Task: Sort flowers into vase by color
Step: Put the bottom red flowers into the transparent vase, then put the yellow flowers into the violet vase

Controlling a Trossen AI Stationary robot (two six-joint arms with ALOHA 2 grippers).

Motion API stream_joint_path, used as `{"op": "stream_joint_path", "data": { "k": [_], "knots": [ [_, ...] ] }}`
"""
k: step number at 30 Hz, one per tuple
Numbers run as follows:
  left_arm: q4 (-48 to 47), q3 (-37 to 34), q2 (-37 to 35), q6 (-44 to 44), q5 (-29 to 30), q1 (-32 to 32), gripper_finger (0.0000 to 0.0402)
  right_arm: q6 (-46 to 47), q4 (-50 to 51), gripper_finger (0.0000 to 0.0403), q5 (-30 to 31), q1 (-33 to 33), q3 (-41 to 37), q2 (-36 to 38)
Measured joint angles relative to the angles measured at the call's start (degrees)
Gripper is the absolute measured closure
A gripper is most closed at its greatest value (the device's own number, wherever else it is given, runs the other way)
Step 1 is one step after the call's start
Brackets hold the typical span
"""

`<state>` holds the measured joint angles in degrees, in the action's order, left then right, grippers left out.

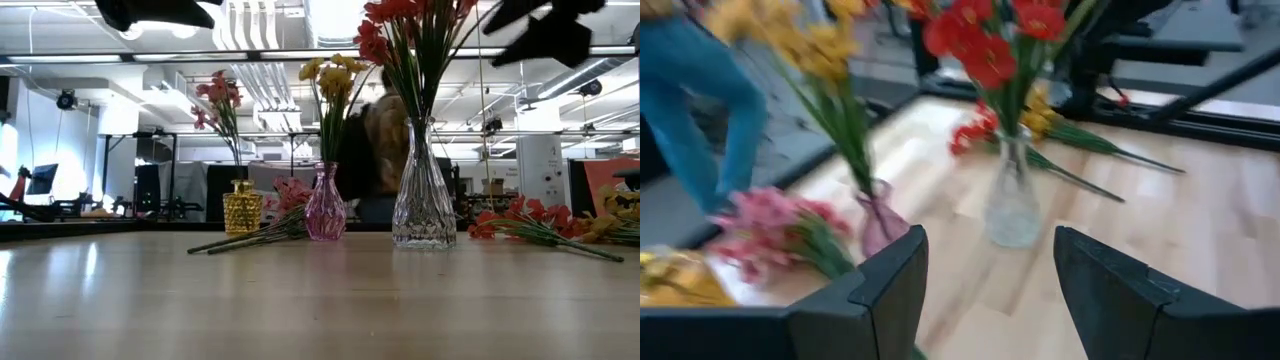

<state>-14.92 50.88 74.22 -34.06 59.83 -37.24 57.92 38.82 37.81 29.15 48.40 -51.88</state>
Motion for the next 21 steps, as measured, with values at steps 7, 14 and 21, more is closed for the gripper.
{"op": "stream_joint_path", "data": {
  "k": [7,14,21],
  "knots": [
    [-0.7,0.0,0.6,-0.1,-8.1,6.8,0.0202,18.7,14.8,0.0181,-14.3,0.0,0.0,-2.8],
    [-8.7,0.0,-0.7,6.4,-9.3,14.4,0.0202,35.6,28.9,0.0182,-30.8,0.0,0.0,-7.0],
    [-11.5,-0.7,-0.7,8.1,-12.2,18.1,0.0202,39.9,30.6,0.0182,-39.5,-0.3,0.0,-9.8]
  ]
}}
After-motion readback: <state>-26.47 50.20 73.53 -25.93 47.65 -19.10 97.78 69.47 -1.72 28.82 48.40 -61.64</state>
